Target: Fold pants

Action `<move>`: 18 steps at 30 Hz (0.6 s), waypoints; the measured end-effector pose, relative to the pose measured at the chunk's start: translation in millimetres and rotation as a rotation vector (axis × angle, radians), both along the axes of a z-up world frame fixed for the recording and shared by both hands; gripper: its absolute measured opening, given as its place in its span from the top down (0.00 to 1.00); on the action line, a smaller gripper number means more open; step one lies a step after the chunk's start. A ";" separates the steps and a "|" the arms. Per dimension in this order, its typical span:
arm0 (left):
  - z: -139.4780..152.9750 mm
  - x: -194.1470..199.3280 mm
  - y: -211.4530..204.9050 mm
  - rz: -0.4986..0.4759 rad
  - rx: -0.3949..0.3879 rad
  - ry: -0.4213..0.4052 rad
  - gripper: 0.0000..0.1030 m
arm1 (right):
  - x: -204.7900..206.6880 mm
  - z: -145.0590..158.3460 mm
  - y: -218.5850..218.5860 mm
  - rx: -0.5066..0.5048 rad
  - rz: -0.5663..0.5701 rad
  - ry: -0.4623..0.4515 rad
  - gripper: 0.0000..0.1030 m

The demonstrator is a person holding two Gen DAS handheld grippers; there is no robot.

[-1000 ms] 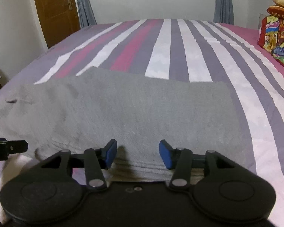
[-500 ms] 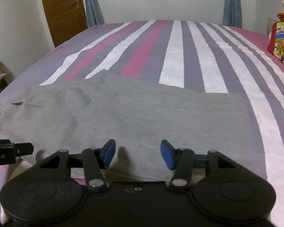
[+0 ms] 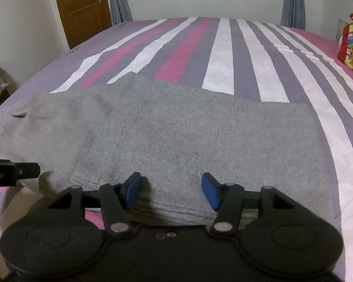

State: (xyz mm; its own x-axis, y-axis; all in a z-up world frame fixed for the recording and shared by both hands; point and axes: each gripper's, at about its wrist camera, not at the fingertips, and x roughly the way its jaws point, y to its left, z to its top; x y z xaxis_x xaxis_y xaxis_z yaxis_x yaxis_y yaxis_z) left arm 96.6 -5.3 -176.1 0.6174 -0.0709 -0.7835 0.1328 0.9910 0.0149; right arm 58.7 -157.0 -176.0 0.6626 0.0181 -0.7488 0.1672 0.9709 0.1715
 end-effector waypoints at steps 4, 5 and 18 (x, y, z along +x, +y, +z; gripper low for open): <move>-0.5 2.4 11.4 0.036 -0.037 0.026 0.33 | -0.9 -0.2 0.9 -0.004 0.004 -0.002 0.44; -1.0 3.2 16.8 0.049 -0.054 0.035 0.33 | -0.9 0.1 0.7 -0.002 0.003 -0.003 0.44; -15.3 18.4 91.7 0.256 -0.265 0.119 0.33 | 5.0 0.7 7.0 -0.008 0.042 -0.011 0.49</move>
State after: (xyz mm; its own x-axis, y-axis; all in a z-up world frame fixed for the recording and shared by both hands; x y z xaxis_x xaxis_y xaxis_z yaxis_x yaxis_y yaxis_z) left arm 115.0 86.4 -191.4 0.5475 -0.1360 -0.8257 -0.1336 0.9598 -0.2467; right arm 63.6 -150.0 -175.3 0.6696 0.0404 -0.7417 0.1246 0.9783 0.1658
